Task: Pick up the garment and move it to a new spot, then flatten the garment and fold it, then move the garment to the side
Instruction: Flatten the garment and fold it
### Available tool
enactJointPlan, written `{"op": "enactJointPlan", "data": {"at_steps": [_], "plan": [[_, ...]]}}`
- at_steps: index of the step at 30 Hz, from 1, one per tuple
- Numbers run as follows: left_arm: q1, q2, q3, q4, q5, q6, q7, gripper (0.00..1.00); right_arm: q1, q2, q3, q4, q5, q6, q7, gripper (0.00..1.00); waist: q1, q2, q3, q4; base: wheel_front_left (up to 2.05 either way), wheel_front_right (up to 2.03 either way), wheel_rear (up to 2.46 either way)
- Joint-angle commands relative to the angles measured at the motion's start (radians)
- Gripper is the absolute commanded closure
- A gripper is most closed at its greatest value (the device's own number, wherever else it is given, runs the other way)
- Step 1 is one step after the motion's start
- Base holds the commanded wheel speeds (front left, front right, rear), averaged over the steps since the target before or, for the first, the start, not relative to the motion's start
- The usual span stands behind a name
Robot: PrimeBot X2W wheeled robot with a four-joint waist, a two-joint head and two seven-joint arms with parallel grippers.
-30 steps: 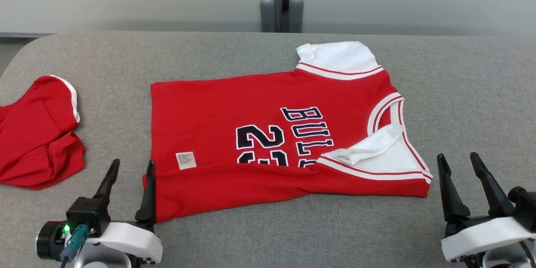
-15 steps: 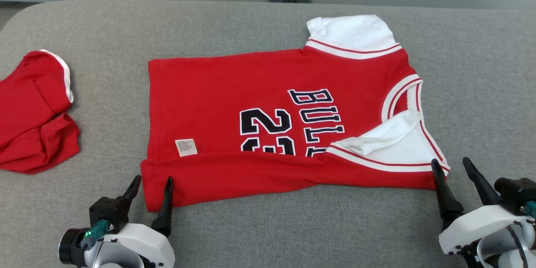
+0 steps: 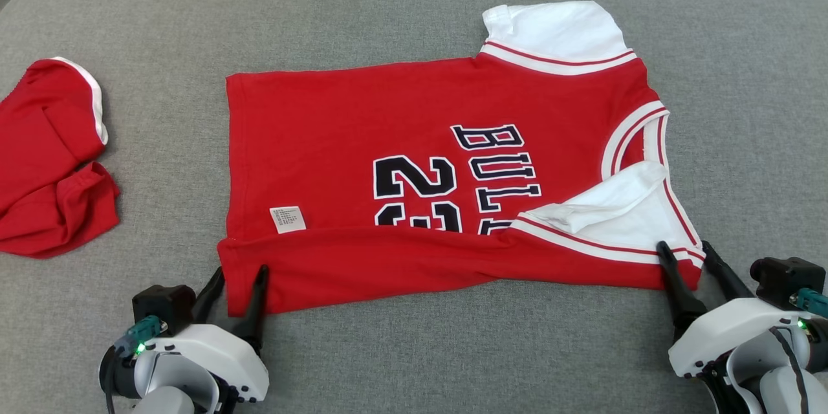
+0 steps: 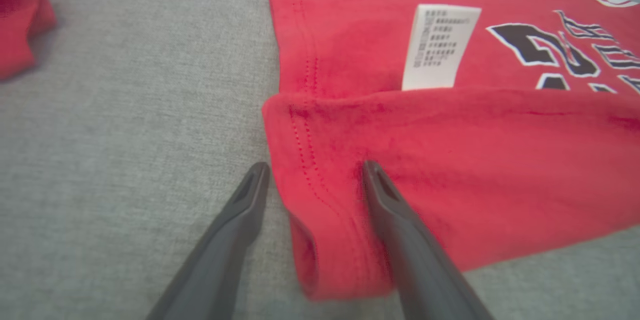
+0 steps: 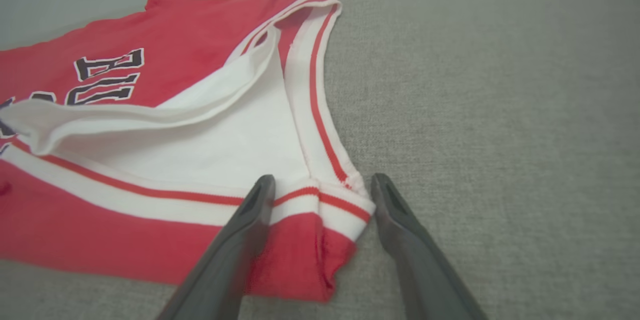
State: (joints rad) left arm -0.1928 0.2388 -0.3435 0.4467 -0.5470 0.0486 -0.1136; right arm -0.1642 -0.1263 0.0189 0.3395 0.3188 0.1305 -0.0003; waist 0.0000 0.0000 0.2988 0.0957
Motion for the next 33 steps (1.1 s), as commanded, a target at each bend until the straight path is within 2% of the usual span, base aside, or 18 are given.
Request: {"op": "enactJointPlan", "data": {"at_steps": [1,2,6,13,21,27,28,29,30,33], "plan": [[0.008,-0.006,-0.015,0.030,-0.012,-0.013,0.042,0.68,0.002,-0.001,0.014,0.021,0.014,0.001,0.015,0.66,0.0000,0.0000,0.000,0.000,0.00,0.00,0.00],[0.012,-0.009,-0.013,0.030,-0.026,-0.019,0.051,1.00,0.003,-0.002,0.015,0.025,0.025,0.001,0.013,1.00,0.0000,0.0000,-0.002,0.000,0.00,0.00,0.00],[0.021,-0.005,-0.002,-0.003,-0.055,-0.035,0.066,1.00,0.014,-0.012,0.021,0.017,0.059,0.000,0.000,1.00,0.0000,0.0000,-0.009,-0.001,0.00,0.00,0.00],[0.072,0.050,0.019,-0.141,-0.080,-0.032,0.097,1.00,0.104,-0.022,0.001,-0.088,0.140,0.000,-0.002,1.00,0.0000,0.0000,-0.038,0.001,0.00,0.00,0.00],[0.206,0.133,0.030,-0.356,-0.079,0.042,0.211,1.00,0.265,0.014,-0.015,-0.235,0.179,0.000,0.069,1.00,0.0000,0.0000,-0.062,-0.011,0.00,0.00,0.00],[0.281,0.168,0.045,-0.456,-0.098,0.090,0.277,1.00,0.332,0.052,-0.031,-0.291,0.181,0.000,0.094,1.00,0.0000,0.0000,-0.064,-0.023,0.00,0.00,0.00],[0.284,0.169,0.048,-0.458,-0.099,0.097,0.283,1.00,0.332,0.055,-0.038,-0.293,0.176,0.000,0.089,0.70,0.0000,0.0000,-0.063,-0.024,0.00,0.00,0.00],[0.281,0.166,0.051,-0.459,-0.097,0.105,0.282,0.70,0.328,0.057,-0.039,-0.293,0.169,0.000,0.086,0.36,0.0000,0.0000,-0.064,-0.026,0.00,0.00,0.00],[0.277,0.160,0.048,-0.459,-0.099,0.106,0.282,0.00,0.324,0.059,-0.043,-0.292,0.155,0.000,0.083,0.00,0.0000,0.0000,-0.065,-0.027,0.00,0.00,0.00],[0.263,0.150,0.056,-0.453,-0.085,0.125,0.259,0.00,0.309,0.062,-0.070,-0.300,0.134,0.000,0.065,0.00,0.0000,0.0000,-0.070,-0.029,0.00,0.00,0.00]]}}
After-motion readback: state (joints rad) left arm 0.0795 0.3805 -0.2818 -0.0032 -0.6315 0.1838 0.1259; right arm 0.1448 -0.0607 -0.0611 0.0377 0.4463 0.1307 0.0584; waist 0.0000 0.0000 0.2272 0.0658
